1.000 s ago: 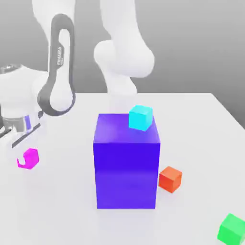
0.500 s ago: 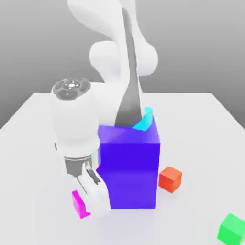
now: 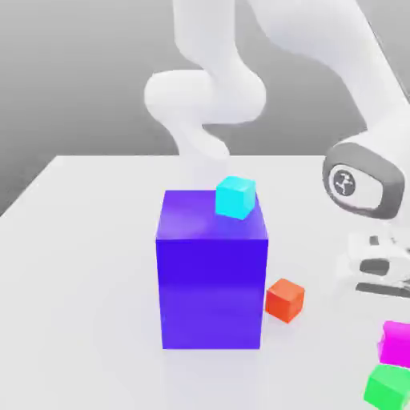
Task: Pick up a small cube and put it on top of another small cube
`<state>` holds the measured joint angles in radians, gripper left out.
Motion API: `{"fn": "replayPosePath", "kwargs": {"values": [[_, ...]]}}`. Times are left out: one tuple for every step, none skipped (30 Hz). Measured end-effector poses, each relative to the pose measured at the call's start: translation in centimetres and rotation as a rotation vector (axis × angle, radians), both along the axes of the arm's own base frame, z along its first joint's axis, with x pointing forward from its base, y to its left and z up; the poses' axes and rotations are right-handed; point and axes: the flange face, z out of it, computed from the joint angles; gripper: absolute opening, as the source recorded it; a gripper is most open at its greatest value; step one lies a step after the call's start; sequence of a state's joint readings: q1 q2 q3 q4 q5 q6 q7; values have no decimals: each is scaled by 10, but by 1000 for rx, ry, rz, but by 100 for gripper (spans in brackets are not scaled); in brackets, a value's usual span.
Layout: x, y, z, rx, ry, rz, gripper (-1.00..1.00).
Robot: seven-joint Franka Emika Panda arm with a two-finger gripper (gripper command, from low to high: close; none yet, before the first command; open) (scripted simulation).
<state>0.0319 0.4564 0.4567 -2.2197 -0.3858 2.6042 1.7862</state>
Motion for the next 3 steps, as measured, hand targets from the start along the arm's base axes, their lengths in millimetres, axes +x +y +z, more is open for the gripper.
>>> {"fn": "replayPosePath", "kwargs": {"values": [[0,0,0,0,0,0,100],[0,0,0,0,0,0,100],[0,0,0,0,0,0,100]]}}
